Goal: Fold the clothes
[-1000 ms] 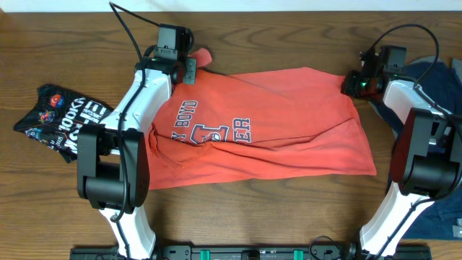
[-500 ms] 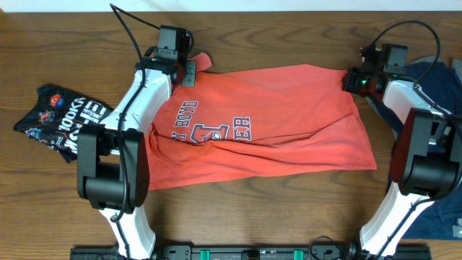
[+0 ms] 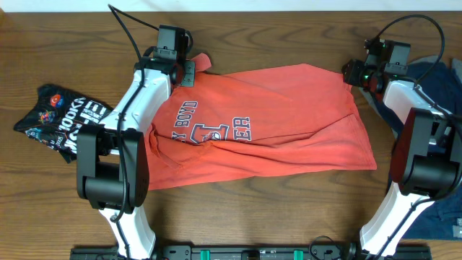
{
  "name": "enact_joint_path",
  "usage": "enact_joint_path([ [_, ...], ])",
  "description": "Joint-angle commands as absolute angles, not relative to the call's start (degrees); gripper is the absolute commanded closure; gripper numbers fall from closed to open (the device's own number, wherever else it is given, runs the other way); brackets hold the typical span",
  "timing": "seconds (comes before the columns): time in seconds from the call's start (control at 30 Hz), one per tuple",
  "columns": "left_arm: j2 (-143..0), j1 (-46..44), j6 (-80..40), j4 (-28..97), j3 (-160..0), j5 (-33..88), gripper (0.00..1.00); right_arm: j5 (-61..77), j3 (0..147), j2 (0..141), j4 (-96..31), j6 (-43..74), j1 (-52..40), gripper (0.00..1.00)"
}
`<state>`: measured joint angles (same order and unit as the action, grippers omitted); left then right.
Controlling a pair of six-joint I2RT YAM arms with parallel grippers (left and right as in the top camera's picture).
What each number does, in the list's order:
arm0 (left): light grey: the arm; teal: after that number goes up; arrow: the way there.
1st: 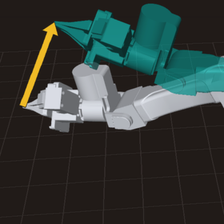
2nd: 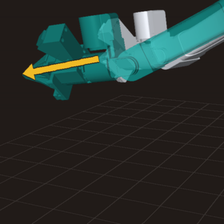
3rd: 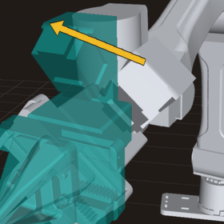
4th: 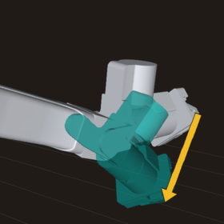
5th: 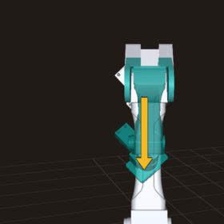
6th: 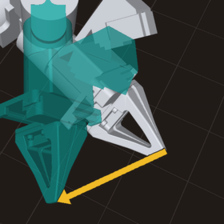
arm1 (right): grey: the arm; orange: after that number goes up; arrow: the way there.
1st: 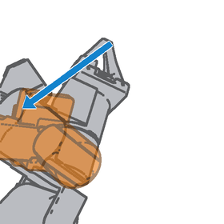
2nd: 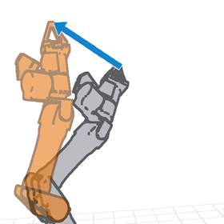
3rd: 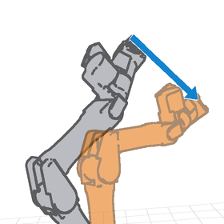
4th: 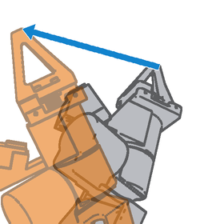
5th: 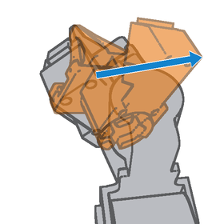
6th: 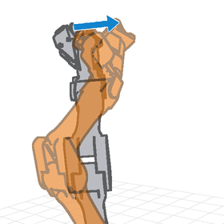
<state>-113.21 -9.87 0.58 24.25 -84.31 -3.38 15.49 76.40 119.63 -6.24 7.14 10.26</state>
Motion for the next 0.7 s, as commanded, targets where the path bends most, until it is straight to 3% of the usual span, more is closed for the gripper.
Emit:
enact_joint_path([
  [0.0,-113.38,-9.56,-1.13,24.56,-85.32,-3.44,0.85,13.89,76.12,121.78,-5.96,6.61,9.06,0.52],
  [0.27,-113.38,-9.56,-1.21,24.58,-85.32,-3.44,0.83,13.8,76.12,125.67,-5.5,7.9,8.12,0.54],
  [0.3,-113.38,-9.56,-1.21,24.6,-85.32,-3.44,0.83,13.96,76.12,125.8,-5.32,8.38,8.05,0.57],
  [0.43,-113.38,-9.56,-1.21,24.64,-85.32,-3.44,0.83,13.93,76.12,126.02,-4.64,10.81,7.99,0.96],
  [0.53,-113.38,-9.56,-1.21,24.64,-85.32,-3.44,0.94,13.96,76.44,126.02,-4.95,12.25,8.01,0.99],
  [0.67,-113.38,-9.56,-1.19,25.26,-85.32,-3.44,0.94,13.32,77.06,124.92,-6.52,12.23,8.64,0.99],
])
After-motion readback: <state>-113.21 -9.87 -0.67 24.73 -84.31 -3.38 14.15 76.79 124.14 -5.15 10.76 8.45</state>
